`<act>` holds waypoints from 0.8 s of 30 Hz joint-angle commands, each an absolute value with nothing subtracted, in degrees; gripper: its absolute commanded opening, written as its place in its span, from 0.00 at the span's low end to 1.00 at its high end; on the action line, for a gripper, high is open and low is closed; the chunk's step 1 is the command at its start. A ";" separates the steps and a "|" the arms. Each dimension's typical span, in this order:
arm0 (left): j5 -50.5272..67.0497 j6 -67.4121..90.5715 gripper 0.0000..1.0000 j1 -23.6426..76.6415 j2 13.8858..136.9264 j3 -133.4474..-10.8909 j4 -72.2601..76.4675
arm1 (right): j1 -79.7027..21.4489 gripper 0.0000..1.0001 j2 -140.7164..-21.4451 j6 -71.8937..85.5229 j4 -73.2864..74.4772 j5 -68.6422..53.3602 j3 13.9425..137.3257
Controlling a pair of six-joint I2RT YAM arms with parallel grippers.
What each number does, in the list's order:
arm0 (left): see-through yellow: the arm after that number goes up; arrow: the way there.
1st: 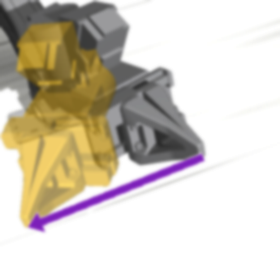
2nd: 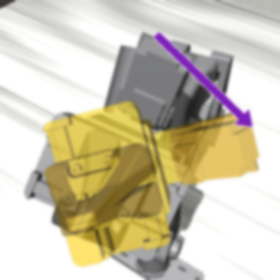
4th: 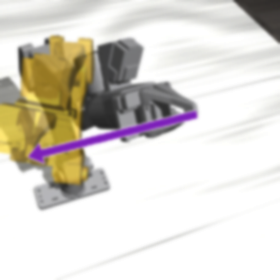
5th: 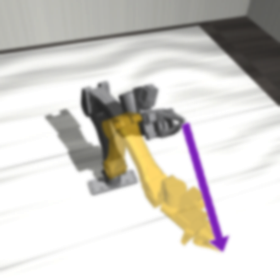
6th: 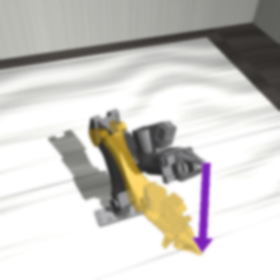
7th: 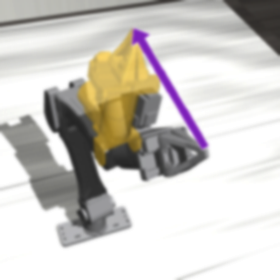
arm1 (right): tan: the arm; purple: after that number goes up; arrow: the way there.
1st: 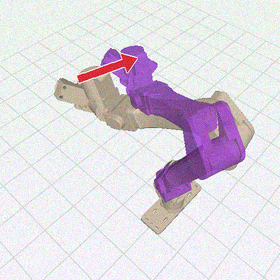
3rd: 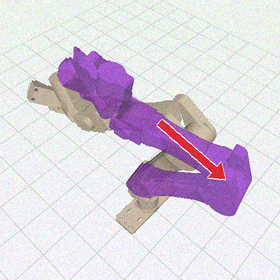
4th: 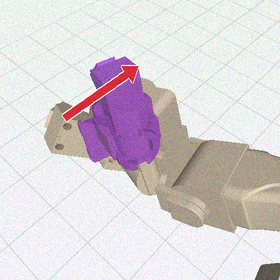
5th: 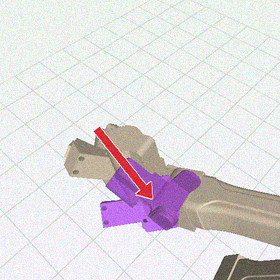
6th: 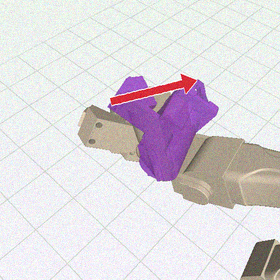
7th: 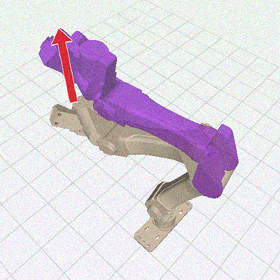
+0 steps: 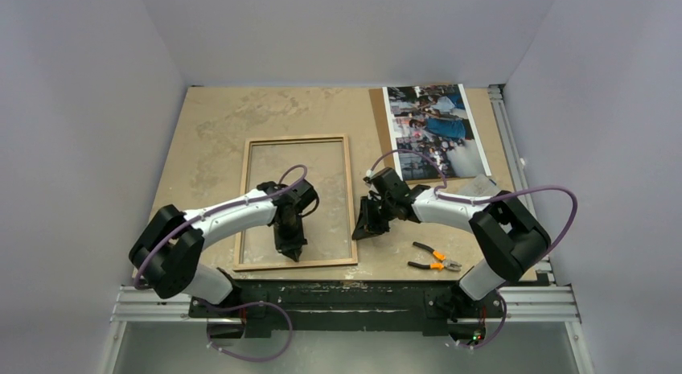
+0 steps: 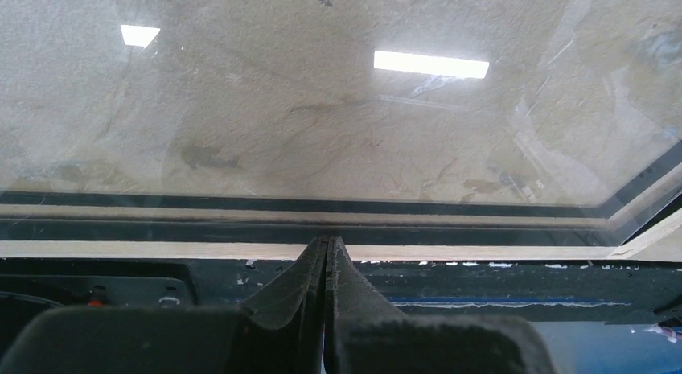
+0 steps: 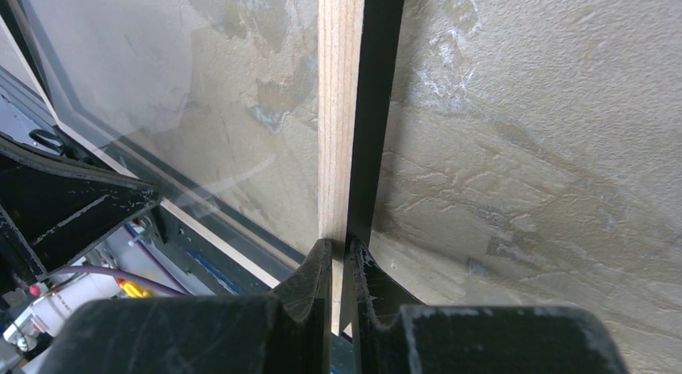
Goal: Put the photo into the frame
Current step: Adjust the photo frame item on the photo frame.
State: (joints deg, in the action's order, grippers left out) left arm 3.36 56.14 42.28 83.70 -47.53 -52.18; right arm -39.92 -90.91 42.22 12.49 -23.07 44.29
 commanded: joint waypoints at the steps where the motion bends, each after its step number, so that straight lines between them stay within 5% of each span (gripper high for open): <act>1: -10.45 54.13 0.00 40.63 88.94 -45.16 -42.00 | -42.00 0.00 -94.72 39.90 13.63 -16.27 43.68; 24: -10.84 51.77 0.00 39.55 93.48 -48.03 -42.03 | -42.52 0.00 -95.27 39.55 14.72 -15.80 44.55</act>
State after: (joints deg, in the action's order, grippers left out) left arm -1.10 52.84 39.90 90.80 -50.59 -48.99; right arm -40.58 -91.50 41.95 13.39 -22.28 45.34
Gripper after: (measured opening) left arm 0.002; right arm 0.059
